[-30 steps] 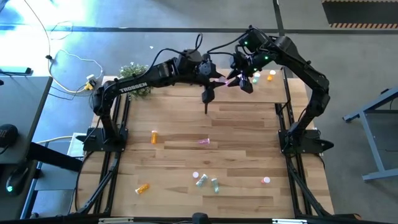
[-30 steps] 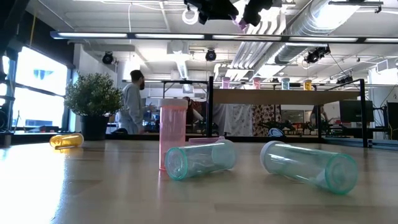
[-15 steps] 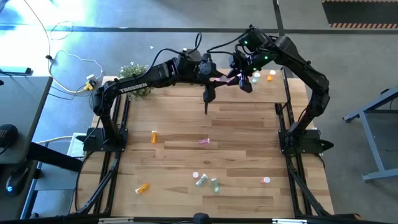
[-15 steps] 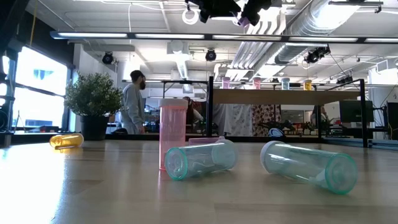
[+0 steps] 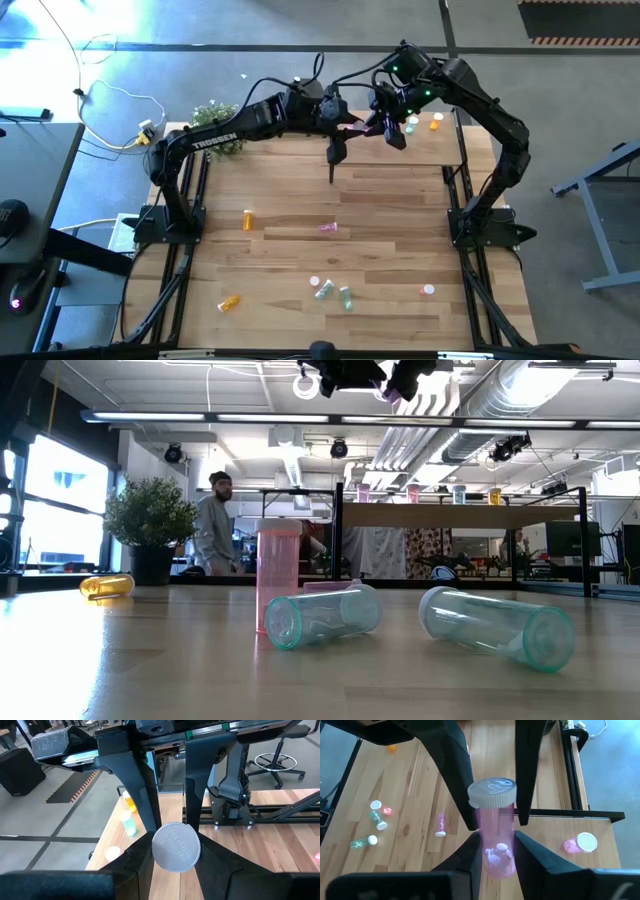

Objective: Pick and place medicine bottles onto shelf by color
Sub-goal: Put the left pink pill bottle on the shelf aligned with the other pink pill bottle

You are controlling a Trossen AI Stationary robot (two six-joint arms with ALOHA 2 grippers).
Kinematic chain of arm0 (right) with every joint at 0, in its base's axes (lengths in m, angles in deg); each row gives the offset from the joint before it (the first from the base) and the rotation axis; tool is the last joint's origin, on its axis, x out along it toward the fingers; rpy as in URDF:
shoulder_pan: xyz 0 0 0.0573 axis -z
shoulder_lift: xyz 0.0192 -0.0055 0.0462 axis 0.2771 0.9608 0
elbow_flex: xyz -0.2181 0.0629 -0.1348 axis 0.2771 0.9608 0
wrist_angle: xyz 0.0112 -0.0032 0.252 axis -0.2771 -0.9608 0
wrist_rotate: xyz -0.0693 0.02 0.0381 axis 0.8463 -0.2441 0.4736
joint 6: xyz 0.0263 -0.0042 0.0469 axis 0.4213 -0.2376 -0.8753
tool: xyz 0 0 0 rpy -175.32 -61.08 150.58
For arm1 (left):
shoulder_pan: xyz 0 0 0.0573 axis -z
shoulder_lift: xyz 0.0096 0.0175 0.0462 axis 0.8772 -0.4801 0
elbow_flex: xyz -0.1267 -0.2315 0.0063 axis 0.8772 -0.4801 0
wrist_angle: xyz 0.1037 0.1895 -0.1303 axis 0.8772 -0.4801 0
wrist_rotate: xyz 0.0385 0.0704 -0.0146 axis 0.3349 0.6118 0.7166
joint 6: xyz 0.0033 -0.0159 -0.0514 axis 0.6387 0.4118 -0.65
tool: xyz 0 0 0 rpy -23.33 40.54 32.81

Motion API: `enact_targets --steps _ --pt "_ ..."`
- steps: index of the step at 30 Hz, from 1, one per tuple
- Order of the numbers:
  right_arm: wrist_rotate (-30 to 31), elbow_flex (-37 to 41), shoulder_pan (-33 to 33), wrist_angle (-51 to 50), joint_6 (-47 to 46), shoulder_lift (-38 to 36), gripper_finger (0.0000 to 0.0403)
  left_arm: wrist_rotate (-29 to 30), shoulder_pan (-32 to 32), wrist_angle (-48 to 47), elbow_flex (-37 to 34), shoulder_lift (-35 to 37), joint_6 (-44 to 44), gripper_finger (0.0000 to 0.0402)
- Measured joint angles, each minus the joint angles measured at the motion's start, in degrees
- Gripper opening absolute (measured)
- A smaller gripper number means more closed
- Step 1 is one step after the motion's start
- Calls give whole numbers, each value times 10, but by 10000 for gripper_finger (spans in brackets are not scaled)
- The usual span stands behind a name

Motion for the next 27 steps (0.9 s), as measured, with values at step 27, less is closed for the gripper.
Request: enact_targets --steps 27 --pt "45 0 6 4 -64 -26 84 58 -9 -34 0 40 -4 252"
